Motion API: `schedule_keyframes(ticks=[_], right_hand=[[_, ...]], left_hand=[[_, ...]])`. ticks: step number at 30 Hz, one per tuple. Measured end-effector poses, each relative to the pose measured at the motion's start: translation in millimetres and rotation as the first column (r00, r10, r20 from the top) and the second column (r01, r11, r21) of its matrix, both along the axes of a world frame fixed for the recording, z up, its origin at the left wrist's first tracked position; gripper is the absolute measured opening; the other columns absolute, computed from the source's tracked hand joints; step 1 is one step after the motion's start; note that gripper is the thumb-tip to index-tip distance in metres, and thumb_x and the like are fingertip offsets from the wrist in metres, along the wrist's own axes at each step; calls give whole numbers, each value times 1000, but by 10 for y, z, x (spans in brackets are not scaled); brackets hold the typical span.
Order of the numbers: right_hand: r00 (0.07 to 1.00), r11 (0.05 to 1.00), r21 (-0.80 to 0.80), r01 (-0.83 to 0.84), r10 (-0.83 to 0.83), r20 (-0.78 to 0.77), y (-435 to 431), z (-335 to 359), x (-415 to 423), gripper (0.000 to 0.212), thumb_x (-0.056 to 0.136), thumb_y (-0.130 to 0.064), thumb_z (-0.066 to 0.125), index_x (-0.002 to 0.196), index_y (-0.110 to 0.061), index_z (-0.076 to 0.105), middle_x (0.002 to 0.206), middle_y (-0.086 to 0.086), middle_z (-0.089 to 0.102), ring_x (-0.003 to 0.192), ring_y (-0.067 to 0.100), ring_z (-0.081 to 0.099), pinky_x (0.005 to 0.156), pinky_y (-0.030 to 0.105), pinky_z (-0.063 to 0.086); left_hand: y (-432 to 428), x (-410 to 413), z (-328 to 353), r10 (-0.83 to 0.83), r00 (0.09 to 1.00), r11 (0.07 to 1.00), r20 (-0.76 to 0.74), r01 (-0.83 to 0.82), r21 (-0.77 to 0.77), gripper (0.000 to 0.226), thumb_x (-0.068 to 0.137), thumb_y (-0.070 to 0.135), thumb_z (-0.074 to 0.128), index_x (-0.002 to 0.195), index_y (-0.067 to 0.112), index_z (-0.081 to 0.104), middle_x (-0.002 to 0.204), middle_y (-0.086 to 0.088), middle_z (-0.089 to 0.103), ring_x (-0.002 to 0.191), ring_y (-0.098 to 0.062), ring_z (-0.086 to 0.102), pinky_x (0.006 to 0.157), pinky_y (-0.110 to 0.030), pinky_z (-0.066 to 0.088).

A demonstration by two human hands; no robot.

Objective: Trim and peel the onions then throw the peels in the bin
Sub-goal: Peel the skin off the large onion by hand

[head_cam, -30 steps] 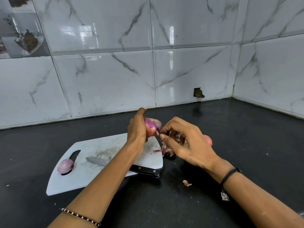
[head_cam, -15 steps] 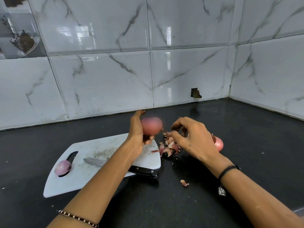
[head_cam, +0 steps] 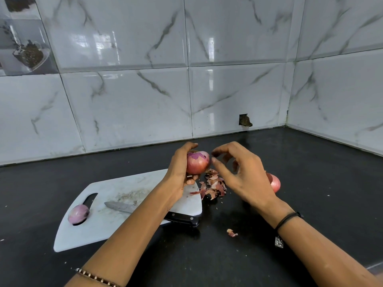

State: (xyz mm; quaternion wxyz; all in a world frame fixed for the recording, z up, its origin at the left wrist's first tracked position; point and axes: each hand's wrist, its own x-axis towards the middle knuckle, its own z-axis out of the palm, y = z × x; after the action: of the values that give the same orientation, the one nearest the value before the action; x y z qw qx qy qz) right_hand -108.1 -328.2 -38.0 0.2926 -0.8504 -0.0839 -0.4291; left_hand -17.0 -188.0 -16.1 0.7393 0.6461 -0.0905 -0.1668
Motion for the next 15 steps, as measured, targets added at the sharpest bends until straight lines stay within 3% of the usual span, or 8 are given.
schedule_keyframes(ticks=[4,9,15], right_hand=[[993,993,-14,-115,115,17,99,-1,-10,43,79,-38,87,109,-18,65,104,-10,59,86,9,60,70,11,43],[992,992,-19,-122,123,28,71,-26,31,44,74,-35,91,103,-16,64,101,-7,56,78,13,56,69,10,40],[988,988,-30,-151,152,15,69,-30,42,41,74,-34,90,99,-16,62,97,-8,55,73,13,53,68,15,44]], left_hand=[[-3,-53,17,8,998,1000,61,-9,13,23,94,42,56,104,25,69,94,-12,74,66,-17,65,44,-20,39],[-39,-185,67,0,994,1000,109,-2,13,21,98,32,56,88,18,67,74,-6,67,41,-9,57,35,-13,34],[-49,-252,91,30,975,995,219,-49,83,25,97,25,54,79,18,69,67,-2,67,47,-8,62,37,-15,40]])
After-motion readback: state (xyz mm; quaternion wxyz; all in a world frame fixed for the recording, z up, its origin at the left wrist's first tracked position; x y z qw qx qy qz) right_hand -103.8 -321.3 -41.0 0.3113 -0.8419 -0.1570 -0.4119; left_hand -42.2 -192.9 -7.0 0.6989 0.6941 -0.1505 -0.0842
